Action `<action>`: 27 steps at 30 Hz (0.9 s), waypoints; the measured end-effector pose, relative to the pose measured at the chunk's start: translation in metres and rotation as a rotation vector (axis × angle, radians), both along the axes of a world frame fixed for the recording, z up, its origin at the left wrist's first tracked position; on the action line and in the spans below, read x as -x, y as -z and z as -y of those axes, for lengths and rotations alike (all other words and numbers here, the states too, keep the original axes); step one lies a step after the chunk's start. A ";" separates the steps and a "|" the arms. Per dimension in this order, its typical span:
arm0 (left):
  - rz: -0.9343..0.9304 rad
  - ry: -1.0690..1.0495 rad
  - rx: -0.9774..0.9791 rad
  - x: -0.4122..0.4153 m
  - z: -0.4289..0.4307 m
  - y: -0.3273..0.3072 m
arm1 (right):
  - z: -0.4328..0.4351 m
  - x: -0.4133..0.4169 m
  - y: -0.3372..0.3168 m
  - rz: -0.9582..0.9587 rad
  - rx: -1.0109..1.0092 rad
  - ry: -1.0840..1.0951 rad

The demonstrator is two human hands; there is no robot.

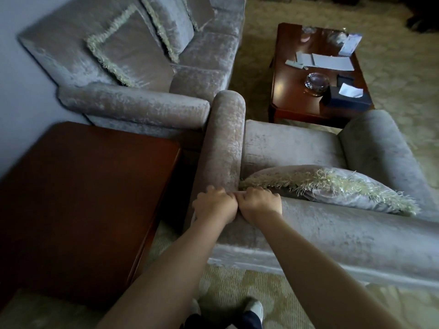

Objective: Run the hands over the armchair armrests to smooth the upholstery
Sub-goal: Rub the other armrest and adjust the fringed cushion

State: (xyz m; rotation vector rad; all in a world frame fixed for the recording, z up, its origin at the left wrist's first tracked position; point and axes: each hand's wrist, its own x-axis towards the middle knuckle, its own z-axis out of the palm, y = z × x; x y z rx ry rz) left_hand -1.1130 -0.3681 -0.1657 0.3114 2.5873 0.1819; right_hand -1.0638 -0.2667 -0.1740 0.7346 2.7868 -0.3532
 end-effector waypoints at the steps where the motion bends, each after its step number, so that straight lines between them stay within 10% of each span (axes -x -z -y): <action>1: -0.038 0.088 -0.032 0.001 0.001 0.002 | 0.001 0.000 0.000 0.008 -0.026 0.018; 14: -0.159 0.520 -0.125 -0.024 0.027 0.013 | 0.012 -0.023 0.011 0.215 -0.003 -0.021; 27: -0.122 0.480 -0.007 -0.004 0.022 0.002 | 0.019 -0.033 -0.009 -0.184 -0.012 0.108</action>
